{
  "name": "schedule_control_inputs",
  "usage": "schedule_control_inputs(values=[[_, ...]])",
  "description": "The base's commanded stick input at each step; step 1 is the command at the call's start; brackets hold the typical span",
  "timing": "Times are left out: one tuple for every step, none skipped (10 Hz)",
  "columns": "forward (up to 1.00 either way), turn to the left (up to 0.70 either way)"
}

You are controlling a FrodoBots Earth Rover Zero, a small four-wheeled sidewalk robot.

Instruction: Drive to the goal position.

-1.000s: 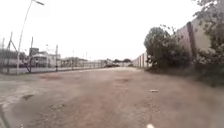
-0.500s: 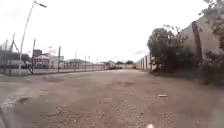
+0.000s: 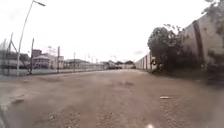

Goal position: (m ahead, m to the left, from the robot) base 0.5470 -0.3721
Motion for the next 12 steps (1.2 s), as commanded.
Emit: schedule_control_inputs(values=[[0.30,0.46],[0.30,0.29],[0.30,0.13],[0.30,0.00],[0.30,0.00],[0.30,0.00],[0.30,0.00],[0.30,0.00],[0.30,0.00],[0.30,0.00],[0.30,0.00],[0.30,0.00]])
